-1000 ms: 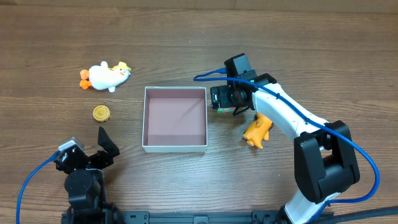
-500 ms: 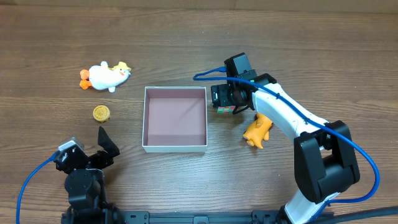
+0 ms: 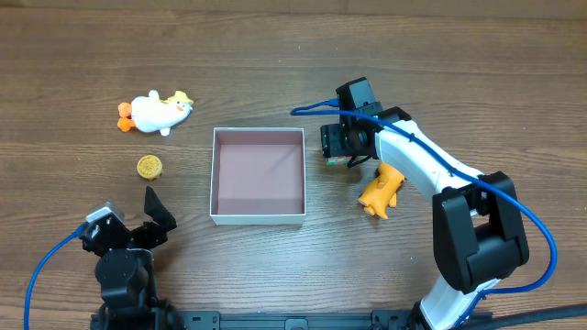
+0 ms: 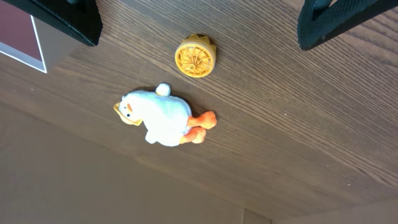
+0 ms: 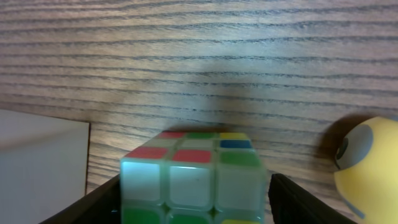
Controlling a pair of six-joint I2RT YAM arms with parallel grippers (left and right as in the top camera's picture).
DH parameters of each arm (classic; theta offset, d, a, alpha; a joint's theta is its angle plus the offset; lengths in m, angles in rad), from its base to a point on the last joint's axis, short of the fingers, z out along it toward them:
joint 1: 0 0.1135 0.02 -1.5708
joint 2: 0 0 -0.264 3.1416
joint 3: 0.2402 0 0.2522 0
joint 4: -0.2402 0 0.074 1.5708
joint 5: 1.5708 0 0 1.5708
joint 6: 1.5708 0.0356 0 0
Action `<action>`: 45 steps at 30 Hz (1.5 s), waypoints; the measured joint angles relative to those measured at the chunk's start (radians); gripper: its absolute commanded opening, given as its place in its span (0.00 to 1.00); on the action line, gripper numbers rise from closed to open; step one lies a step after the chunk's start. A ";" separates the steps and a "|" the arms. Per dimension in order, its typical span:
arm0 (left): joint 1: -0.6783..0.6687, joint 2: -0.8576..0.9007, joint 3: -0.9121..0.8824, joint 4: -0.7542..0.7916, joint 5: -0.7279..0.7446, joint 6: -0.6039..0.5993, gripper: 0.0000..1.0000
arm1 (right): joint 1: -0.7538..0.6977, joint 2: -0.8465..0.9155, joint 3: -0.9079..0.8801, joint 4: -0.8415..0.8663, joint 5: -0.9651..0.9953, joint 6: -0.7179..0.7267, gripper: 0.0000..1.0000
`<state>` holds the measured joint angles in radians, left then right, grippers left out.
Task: Pack container
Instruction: 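Close the right gripper on the cube and lift it, then carry the cube with the right gripper into the box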
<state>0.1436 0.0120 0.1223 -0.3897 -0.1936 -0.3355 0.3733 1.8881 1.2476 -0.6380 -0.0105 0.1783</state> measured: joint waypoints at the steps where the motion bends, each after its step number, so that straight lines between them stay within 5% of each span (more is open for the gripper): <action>1: 0.000 0.000 0.000 0.000 0.000 0.000 1.00 | 0.000 0.000 0.000 0.000 0.000 0.001 0.64; 19: 0.000 0.000 0.000 0.000 0.000 0.000 1.00 | 0.000 0.001 0.014 -0.012 0.040 -0.030 0.59; 45: 0.000 0.000 0.000 0.000 0.000 0.000 1.00 | 0.053 0.004 0.697 -0.589 0.085 -0.074 0.60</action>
<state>0.1436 0.0120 0.1223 -0.3893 -0.1936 -0.3355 0.4267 1.8919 1.9446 -1.2266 0.0746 0.1043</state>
